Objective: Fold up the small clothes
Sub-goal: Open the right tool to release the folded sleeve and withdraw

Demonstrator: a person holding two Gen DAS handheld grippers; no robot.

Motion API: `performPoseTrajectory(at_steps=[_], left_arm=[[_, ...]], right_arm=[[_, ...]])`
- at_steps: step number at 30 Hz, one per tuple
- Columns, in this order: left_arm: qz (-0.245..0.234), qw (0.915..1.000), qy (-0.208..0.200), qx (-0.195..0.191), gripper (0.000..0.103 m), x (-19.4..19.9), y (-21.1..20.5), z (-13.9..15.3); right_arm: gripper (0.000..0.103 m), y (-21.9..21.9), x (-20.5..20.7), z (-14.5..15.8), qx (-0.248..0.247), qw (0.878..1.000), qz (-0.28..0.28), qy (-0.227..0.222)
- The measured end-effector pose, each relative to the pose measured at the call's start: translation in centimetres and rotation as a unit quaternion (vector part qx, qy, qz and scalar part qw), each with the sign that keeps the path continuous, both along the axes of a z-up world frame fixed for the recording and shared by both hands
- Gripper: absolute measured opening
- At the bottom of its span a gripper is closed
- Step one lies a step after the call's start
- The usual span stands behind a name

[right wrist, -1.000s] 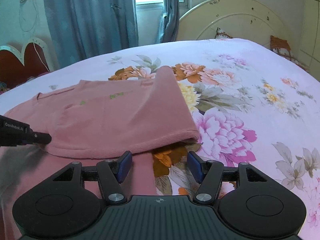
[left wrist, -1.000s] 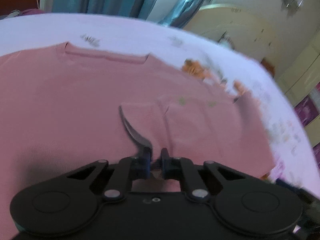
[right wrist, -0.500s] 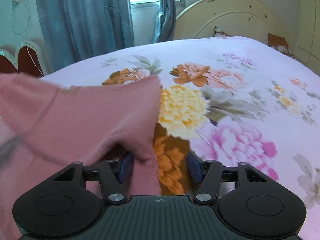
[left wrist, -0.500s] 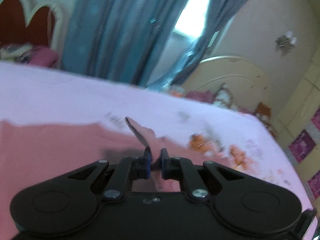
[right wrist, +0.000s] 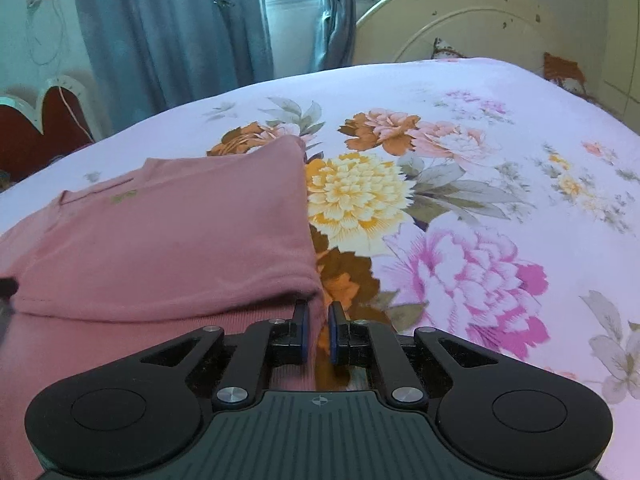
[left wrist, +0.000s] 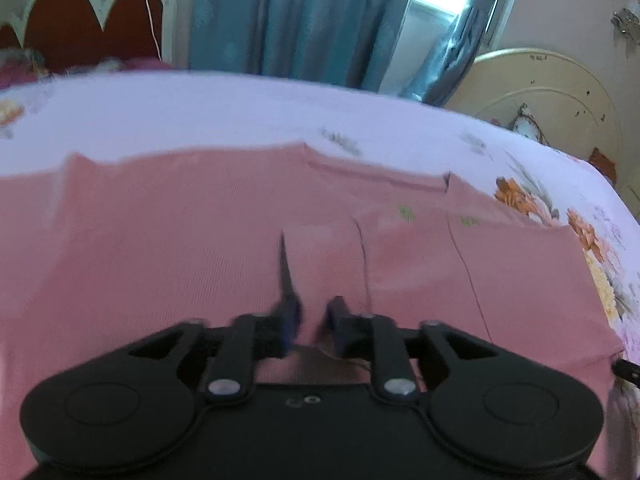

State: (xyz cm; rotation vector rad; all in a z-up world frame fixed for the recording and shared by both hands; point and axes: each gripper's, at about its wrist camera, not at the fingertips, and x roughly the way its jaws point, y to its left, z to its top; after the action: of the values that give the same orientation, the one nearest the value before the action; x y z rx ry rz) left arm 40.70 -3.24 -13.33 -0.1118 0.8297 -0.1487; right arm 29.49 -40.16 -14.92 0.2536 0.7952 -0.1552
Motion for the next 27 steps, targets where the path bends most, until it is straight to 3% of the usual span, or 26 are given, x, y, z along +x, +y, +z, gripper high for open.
performPoseTrajectory(at_steps=[2,4,5,10,13,14,20,21,23,24,27], left_arm=[[0.005,0.9996,-0.025,0.006,0.035,-0.6,0.5,1.2],[0.0,0.9987,-0.049,0.014,0.042,-0.8,0.1,2.1],[-0.007,0.9983,-0.056,0.018,0.042,-0.8,-0.1,2.4],[-0.046,0.9973,-0.052,0.025,0.042,1.0,-3.3,1.4],[-0.054,0.9972,-0.042,0.031,0.042,1.8,-4.4,0.4],[-0.055,0.9971,-0.04,0.035,0.042,1.8,-4.6,0.0],[-0.05,0.9974,-0.018,0.049,0.043,2.1,-4.1,-2.4],[-0.051,0.9972,-0.019,0.052,0.043,2.0,-4.0,-2.4],[-0.05,0.9971,-0.017,0.055,0.043,2.0,-4.2,-2.4],[-0.049,0.997,-0.015,0.057,0.042,2.1,-4.3,-2.2],[-0.049,0.9965,-0.018,0.065,0.043,2.1,-4.5,-2.3]], right_arm=[[0.009,-0.5,-0.7,1.1,0.004,1.0,-0.003,-0.016],[0.033,-1.0,-0.3,1.9,0.005,0.999,-0.007,-0.035],[0.056,-1.3,0.3,2.1,0.006,0.999,-0.01,-0.041],[0.059,-2.2,5.7,1.8,0.038,0.998,0.0,-0.041],[0.049,-2.4,8.8,1.1,0.044,0.998,0.007,-0.034],[0.041,-2.4,9.9,0.8,0.043,0.999,0.009,-0.029],[0.039,-3.2,15.3,-0.7,0.064,0.998,0.005,-0.014],[0.035,-3.3,15.8,-1.1,0.062,0.998,0.001,-0.01],[0.003,-4.0,16.6,-1.9,0.079,0.997,-0.012,-0.001],[0.003,-4.3,16.5,-1.8,0.086,0.996,-0.017,-0.006],[0.003,-3.7,16.3,-2.2,0.028,0.999,-0.014,-0.015]])
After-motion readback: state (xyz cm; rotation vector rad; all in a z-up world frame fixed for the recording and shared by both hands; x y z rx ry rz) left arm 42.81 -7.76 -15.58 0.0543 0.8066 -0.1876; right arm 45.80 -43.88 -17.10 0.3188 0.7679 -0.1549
